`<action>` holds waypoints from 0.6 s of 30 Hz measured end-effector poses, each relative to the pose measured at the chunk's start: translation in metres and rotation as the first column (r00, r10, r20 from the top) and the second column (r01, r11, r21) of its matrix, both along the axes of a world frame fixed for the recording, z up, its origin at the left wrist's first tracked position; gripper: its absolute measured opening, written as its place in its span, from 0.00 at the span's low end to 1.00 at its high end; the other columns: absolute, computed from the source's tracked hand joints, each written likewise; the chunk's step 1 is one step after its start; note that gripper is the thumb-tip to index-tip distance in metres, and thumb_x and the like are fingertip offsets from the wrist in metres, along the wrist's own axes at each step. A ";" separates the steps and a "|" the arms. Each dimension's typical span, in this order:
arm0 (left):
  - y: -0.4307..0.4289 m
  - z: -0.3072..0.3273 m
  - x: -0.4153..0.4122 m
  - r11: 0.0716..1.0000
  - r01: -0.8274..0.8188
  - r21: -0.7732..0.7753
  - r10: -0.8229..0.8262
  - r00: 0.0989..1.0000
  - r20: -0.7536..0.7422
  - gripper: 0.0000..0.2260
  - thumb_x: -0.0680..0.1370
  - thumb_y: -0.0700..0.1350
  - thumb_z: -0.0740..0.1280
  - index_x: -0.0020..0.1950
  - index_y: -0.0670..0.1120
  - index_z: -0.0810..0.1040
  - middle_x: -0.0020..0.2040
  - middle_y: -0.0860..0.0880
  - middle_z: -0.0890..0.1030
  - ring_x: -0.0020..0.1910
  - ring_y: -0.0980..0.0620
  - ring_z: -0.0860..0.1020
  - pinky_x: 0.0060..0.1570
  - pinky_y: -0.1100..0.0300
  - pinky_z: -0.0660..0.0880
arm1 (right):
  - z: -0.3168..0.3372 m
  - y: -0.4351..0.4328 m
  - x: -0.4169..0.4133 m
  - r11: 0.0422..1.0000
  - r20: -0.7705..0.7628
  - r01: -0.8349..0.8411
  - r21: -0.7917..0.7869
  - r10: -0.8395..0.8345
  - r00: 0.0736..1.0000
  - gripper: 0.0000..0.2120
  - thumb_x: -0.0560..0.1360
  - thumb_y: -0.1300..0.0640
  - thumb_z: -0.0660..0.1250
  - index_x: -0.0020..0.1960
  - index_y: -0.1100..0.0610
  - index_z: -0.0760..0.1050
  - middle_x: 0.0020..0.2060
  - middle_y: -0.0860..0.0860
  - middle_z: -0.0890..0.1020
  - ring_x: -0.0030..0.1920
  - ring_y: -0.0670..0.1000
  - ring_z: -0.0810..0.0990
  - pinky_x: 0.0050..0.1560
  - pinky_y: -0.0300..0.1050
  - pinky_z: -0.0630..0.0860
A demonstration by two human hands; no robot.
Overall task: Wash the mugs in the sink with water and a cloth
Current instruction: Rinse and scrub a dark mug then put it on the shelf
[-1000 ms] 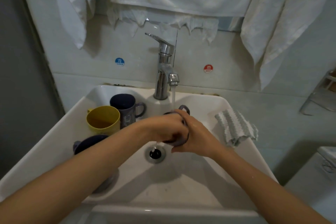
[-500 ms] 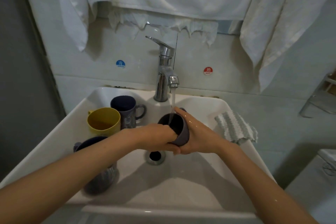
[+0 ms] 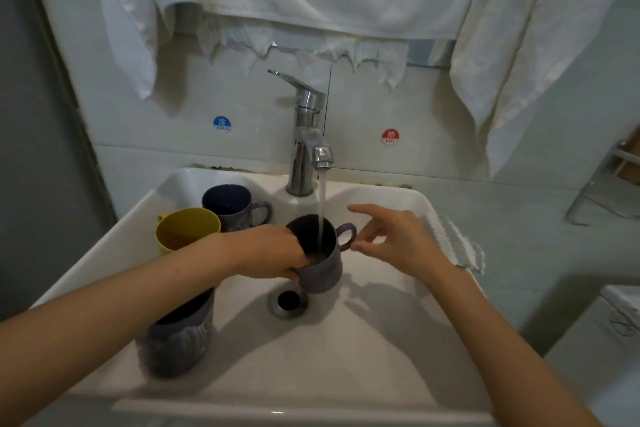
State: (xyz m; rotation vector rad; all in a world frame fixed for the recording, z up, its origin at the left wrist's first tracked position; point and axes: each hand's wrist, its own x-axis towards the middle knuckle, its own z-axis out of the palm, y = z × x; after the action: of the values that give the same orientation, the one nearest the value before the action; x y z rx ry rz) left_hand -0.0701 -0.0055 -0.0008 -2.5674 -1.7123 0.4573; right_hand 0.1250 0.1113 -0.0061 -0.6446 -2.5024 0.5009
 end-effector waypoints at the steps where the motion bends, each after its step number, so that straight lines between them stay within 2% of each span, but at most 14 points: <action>1: 0.000 0.000 -0.001 0.999 0.023 0.026 -0.022 0.998 -0.065 0.14 0.80 0.47 0.60 0.65 0.46 0.73 0.60 0.48 0.78 0.61 0.50 0.73 0.64 0.56 0.69 | 0.001 0.000 0.000 0.998 -0.014 0.022 0.058 -0.021 1.000 0.31 0.66 0.50 0.76 0.67 0.46 0.70 0.44 0.41 0.80 0.47 0.44 0.78 0.53 0.49 0.77; 3: -0.001 0.000 0.001 0.993 0.102 0.067 -0.088 0.978 -0.189 0.14 0.80 0.43 0.61 0.64 0.45 0.73 0.59 0.46 0.78 0.62 0.48 0.73 0.68 0.54 0.65 | -0.002 -0.003 -0.003 0.994 0.084 -0.041 0.102 0.032 0.996 0.40 0.62 0.46 0.78 0.70 0.47 0.65 0.57 0.44 0.72 0.58 0.46 0.69 0.60 0.45 0.72; 5: -0.001 0.003 0.005 0.971 0.209 0.112 -0.171 0.945 -0.277 0.13 0.78 0.39 0.61 0.62 0.45 0.75 0.57 0.46 0.80 0.60 0.46 0.75 0.70 0.53 0.62 | -0.008 -0.010 -0.010 0.989 0.207 -0.146 0.010 0.141 0.968 0.49 0.60 0.46 0.80 0.74 0.47 0.58 0.68 0.45 0.63 0.68 0.44 0.60 0.66 0.38 0.64; 6: 0.000 0.005 0.005 0.965 0.227 0.134 -0.178 0.936 -0.303 0.13 0.77 0.37 0.61 0.61 0.45 0.76 0.56 0.46 0.80 0.59 0.46 0.76 0.69 0.53 0.63 | -0.011 -0.015 -0.014 0.985 0.211 -0.163 -0.057 0.172 0.962 0.50 0.59 0.46 0.80 0.74 0.46 0.57 0.70 0.44 0.64 0.68 0.43 0.61 0.67 0.39 0.65; 8: 0.003 0.002 0.000 0.954 0.225 0.199 -0.157 0.938 -0.308 0.13 0.77 0.37 0.61 0.59 0.45 0.77 0.55 0.46 0.81 0.58 0.45 0.76 0.67 0.53 0.66 | -0.014 -0.020 -0.021 0.981 0.133 -0.141 -0.137 0.159 0.978 0.47 0.58 0.48 0.80 0.70 0.43 0.60 0.63 0.42 0.74 0.61 0.46 0.73 0.60 0.47 0.74; 9: 0.003 0.003 0.004 0.963 0.165 0.216 -0.092 0.946 -0.310 0.13 0.77 0.37 0.61 0.60 0.44 0.77 0.56 0.47 0.80 0.59 0.45 0.76 0.66 0.54 0.67 | -0.014 -0.022 -0.023 0.982 0.089 -0.119 -0.146 0.133 0.987 0.45 0.58 0.49 0.80 0.69 0.44 0.62 0.59 0.42 0.77 0.57 0.47 0.76 0.56 0.49 0.76; 11: 0.003 0.007 0.026 0.990 -0.069 0.126 0.101 0.959 -0.264 0.12 0.78 0.38 0.60 0.60 0.42 0.75 0.56 0.46 0.79 0.57 0.45 0.75 0.60 0.57 0.70 | -0.013 -0.025 -0.025 0.986 0.019 -0.092 -0.139 0.095 0.995 0.43 0.58 0.50 0.80 0.68 0.46 0.64 0.56 0.44 0.79 0.53 0.47 0.78 0.53 0.50 0.78; 12: 0.004 0.011 0.037 0.974 -0.228 0.013 0.228 0.966 -0.121 0.10 0.78 0.37 0.60 0.57 0.40 0.75 0.52 0.44 0.79 0.51 0.45 0.75 0.52 0.58 0.71 | -0.014 -0.027 -0.026 0.986 0.001 -0.094 -0.134 0.095 0.996 0.43 0.58 0.50 0.81 0.68 0.47 0.64 0.56 0.45 0.79 0.53 0.48 0.79 0.53 0.49 0.78; 13: 0.006 0.018 0.048 0.925 -0.357 -0.133 0.371 0.923 0.105 0.08 0.77 0.35 0.60 0.53 0.38 0.76 0.46 0.43 0.78 0.45 0.46 0.74 0.43 0.61 0.70 | -0.015 -0.028 -0.028 0.987 -0.008 -0.101 -0.126 0.101 0.995 0.43 0.58 0.51 0.81 0.68 0.48 0.64 0.56 0.46 0.79 0.54 0.48 0.79 0.52 0.49 0.78; 14: 0.008 0.025 0.057 0.855 -0.418 -0.307 0.512 0.779 0.363 0.05 0.76 0.33 0.59 0.46 0.37 0.75 0.40 0.43 0.75 0.39 0.48 0.72 0.36 0.63 0.69 | -0.016 -0.028 -0.028 0.988 -0.004 -0.099 -0.118 0.099 0.995 0.43 0.58 0.51 0.80 0.68 0.49 0.64 0.56 0.46 0.79 0.54 0.49 0.78 0.52 0.49 0.78; 15: 0.010 0.030 0.057 0.790 -0.418 -0.448 0.613 0.515 0.599 0.07 0.75 0.31 0.58 0.40 0.38 0.72 0.36 0.44 0.71 0.35 0.49 0.70 0.32 0.64 0.67 | -0.017 -0.030 -0.028 0.989 -0.001 -0.087 -0.119 0.087 0.996 0.42 0.58 0.52 0.81 0.67 0.49 0.65 0.55 0.46 0.79 0.53 0.48 0.78 0.52 0.48 0.77; 16: 0.012 0.032 0.064 0.712 -0.401 -0.576 0.683 0.208 0.700 0.09 0.74 0.30 0.57 0.37 0.40 0.68 0.34 0.44 0.69 0.33 0.50 0.68 0.31 0.64 0.67 | -0.016 -0.031 -0.028 0.989 0.000 -0.066 -0.131 0.067 0.998 0.41 0.58 0.53 0.81 0.66 0.48 0.66 0.52 0.44 0.80 0.52 0.47 0.79 0.51 0.47 0.77; 17: 0.021 0.033 0.076 0.645 -0.400 -0.651 0.702 -0.027 0.711 0.08 0.73 0.30 0.56 0.36 0.40 0.67 0.34 0.44 0.68 0.33 0.50 0.68 0.33 0.62 0.67 | -0.016 -0.031 -0.028 0.989 -0.002 -0.042 -0.144 0.042 0.999 0.37 0.58 0.54 0.81 0.62 0.48 0.68 0.49 0.42 0.80 0.51 0.46 0.79 0.50 0.46 0.77; 18: 0.034 0.035 0.080 0.638 -0.486 -0.597 0.703 0.052 0.709 0.06 0.71 0.31 0.58 0.36 0.40 0.68 0.35 0.43 0.70 0.34 0.48 0.70 0.36 0.60 0.68 | -0.015 -0.030 -0.028 0.987 -0.001 -0.021 -0.161 0.021 1.000 0.33 0.58 0.55 0.81 0.59 0.47 0.70 0.47 0.41 0.79 0.50 0.46 0.80 0.50 0.46 0.77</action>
State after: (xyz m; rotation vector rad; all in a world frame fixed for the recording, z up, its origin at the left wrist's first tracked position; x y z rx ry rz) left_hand 0.0099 0.0284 0.0344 -2.0028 -3.2635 -1.2987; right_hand 0.0972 0.0809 -0.0215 -0.6799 -2.4897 0.7168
